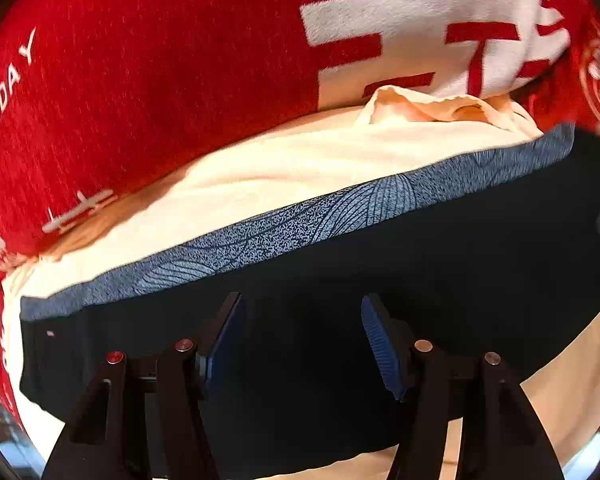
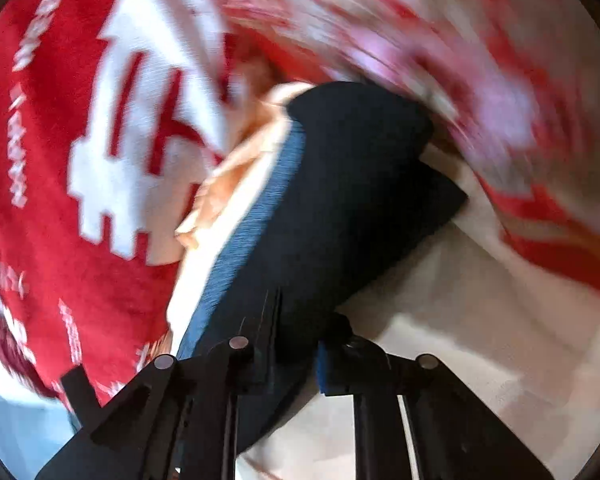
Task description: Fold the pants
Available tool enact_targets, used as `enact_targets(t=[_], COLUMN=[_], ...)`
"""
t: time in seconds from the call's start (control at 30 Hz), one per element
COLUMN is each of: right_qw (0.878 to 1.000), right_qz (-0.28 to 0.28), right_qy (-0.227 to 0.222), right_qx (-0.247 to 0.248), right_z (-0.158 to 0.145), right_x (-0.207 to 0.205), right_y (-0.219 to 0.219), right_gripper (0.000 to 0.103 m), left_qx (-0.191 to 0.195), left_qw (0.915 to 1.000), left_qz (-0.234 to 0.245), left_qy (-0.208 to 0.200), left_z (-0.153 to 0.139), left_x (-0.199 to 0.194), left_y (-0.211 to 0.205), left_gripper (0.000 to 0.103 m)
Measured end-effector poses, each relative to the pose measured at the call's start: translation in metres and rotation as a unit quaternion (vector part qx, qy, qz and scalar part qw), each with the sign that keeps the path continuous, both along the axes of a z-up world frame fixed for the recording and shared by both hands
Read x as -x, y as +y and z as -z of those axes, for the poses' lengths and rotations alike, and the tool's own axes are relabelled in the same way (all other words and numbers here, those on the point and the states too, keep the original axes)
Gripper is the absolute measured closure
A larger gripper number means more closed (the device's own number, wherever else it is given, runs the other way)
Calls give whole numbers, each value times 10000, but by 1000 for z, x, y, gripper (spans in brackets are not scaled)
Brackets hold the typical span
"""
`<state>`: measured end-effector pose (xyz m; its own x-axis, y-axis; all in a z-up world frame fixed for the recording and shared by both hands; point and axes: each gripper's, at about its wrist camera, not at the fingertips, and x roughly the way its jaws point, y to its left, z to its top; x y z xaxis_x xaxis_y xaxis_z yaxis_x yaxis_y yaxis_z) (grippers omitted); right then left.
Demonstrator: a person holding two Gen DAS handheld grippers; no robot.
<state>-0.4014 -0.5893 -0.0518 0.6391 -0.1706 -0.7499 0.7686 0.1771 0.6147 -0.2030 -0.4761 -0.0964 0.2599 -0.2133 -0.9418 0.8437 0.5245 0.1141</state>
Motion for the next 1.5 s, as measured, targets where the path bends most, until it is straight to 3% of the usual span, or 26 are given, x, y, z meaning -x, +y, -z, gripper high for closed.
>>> enact_targets(t=[0.1,0.23,0.4,0.47,0.5,0.53,0.77,0.97,1.13,1.27,1.33,1.4,1.47,1.5], right_qw=[9984,9941,9865,9828,9809,9789,9553,9270,8869,8208,7692,7301,7118,7088], right_qz=[-398,-815,-1135,-1246,-1302,-1358,-1926,-2527,-3224,-3736,-3835,-3980,-4179,-4265], right_qy=[-17,109,396,505,554,603,1077,1521,2225,3261,3863,4140,4165,4127], right_qx=[410,708,1108,1263,1336,1406,1968,2315,2450,2834,3347,3704,3810,3813], right_z=[-32,-50,-66,-74,-80,-85,-104,-94,-36,30,50,56,52,47], right_x=[-15,-37,-62,-72,-75,-79,-129,-189,-247,-276,-280,-282,-276,-271], right_y=[13,27,43,52,56,61,114,176,240,293,321,344,359,363], right_gripper=[88,88,88,88,88,88,88,88,87,81,80,72,69,69], left_qx=[-143,83,259,344,414,485,584,436,210,120,131,157,225,268], left_qw=[9991,9998,9966,9950,9948,9945,9944,9918,9865,9847,9850,9852,9857,9865], left_qz=[219,203,38,-38,-108,-157,-388,-1006,-1507,-1612,-1579,-1525,-1448,-1368], left_qy=[342,23,784,940,926,912,796,653,607,656,683,766,829,854], left_z=[23,29,22,15,10,4,-22,-25,0,10,12,11,6,2], left_x=[9,18,-9,-22,-29,-36,-98,-162,-198,-213,-217,-219,-218,-218], left_y=[-1,7,21,34,45,55,143,223,304,338,349,356,359,356], left_gripper=[40,40,39,32,23,20,20,20,20,20,20,20,20,20])
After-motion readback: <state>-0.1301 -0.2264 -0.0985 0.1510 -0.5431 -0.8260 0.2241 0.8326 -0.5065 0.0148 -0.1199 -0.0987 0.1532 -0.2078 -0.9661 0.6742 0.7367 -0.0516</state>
